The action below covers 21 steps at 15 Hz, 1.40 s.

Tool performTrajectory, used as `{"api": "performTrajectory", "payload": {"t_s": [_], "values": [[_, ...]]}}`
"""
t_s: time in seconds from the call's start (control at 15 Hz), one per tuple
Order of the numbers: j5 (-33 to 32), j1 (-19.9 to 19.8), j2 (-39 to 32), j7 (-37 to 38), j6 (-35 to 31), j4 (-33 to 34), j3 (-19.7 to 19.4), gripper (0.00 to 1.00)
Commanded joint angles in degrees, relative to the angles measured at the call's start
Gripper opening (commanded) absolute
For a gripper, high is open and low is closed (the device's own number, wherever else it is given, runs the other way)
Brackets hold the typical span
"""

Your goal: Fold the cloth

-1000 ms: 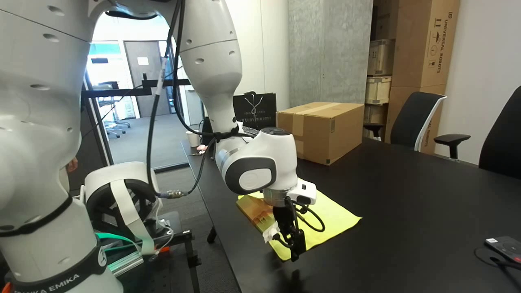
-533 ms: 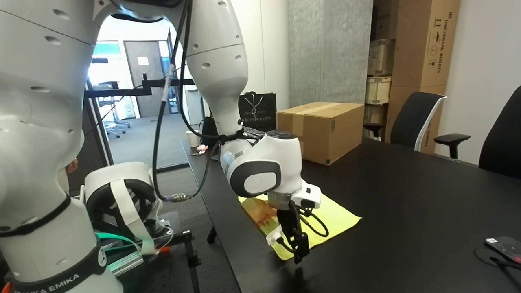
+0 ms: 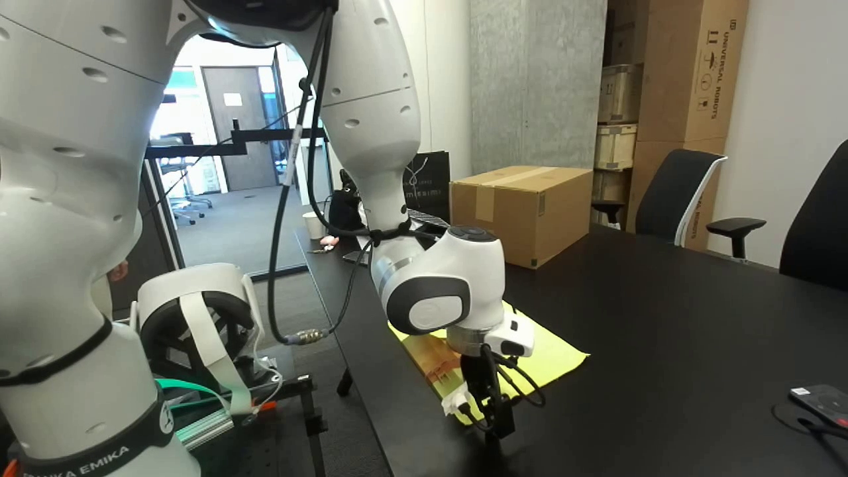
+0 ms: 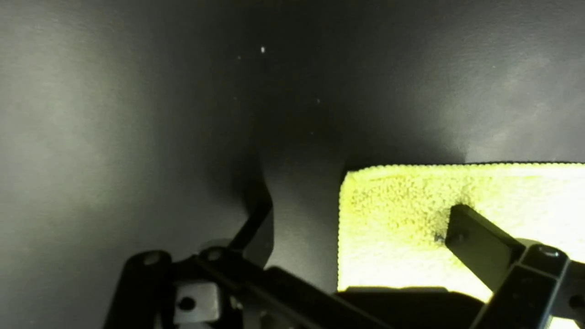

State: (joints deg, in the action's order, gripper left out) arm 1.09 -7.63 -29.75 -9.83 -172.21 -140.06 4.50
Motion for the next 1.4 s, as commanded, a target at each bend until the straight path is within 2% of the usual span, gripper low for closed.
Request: {"api": "performTrajectory", "payload": {"t_s": [0.0,0.07,0.27,0.33,0.47,0.53,0.67,0.73,1.0,1.2,1.27,1.33], "values": [[0.14,-0.9,-1.64,0.72,1.11,1.55,0.87,0.91],[0.2,-0.9,-1.49,0.77,1.36,1.38,0.95,0.81],[0.72,-0.86,-0.77,1.27,2.03,0.96,1.45,0.72],[0.81,-0.81,-0.46,1.42,2.29,0.77,1.59,0.77],[0.82,-0.04,0.02,2.24,2.67,0.45,1.23,0.81],[0.75,0.48,0.42,2.73,3.02,0.24,0.97,0.78],[0.75,1.5,1.34,3.8,3.71,-0.18,0.65,0.59],[0.86,1.87,1.8,4.32,4.3,-0.22,0.72,0.46],[1.85,2.17,2.7,5.5,6.07,0.04,1.83,0.13],[1.83,3.44,3.91,7.02,7.02,-0.28,1.25,0.07],[1.72,3.88,4.32,7.53,7.39,-0.3,1.05,0.06],[1.46,4.67,4.69,8.38,8.13,-0.21,0.53,0.1]]}}
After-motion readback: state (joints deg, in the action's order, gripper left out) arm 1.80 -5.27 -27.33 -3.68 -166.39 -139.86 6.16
